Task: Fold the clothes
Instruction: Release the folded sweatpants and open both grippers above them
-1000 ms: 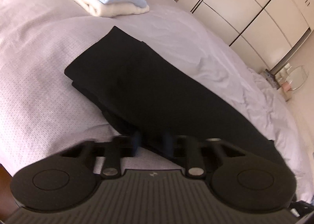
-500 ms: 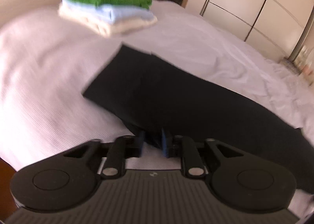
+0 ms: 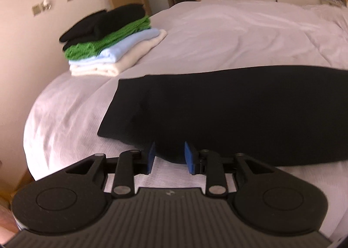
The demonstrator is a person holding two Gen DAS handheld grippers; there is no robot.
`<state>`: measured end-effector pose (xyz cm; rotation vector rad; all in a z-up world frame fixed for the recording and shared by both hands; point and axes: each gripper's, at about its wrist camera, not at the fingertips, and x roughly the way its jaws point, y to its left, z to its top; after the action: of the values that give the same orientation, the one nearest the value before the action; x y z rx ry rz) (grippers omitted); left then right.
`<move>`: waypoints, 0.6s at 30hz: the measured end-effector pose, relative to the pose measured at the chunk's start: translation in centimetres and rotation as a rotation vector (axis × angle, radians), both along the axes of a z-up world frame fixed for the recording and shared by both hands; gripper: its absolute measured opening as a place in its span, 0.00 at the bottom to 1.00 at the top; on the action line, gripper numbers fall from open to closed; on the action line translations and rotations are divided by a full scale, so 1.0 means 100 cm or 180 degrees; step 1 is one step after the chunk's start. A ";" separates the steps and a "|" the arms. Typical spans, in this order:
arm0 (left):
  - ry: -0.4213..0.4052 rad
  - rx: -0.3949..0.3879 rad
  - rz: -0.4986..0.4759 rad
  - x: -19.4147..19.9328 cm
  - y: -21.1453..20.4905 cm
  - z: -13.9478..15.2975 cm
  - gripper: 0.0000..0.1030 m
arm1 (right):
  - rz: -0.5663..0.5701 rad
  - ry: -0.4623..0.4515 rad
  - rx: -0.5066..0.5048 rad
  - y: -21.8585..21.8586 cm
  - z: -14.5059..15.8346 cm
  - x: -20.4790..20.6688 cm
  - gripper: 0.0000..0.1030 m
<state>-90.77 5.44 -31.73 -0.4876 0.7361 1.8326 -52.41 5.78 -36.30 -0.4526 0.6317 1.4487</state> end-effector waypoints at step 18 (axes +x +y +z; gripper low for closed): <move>-0.0166 -0.0013 -0.0126 0.021 -0.040 0.025 0.36 | -0.0271 0.0592 0.0086 -0.075 0.053 0.020 0.61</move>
<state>-88.64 1.42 -29.20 -0.5181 0.7094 1.7754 -50.41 -1.69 -31.04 -0.2682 0.7696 1.4265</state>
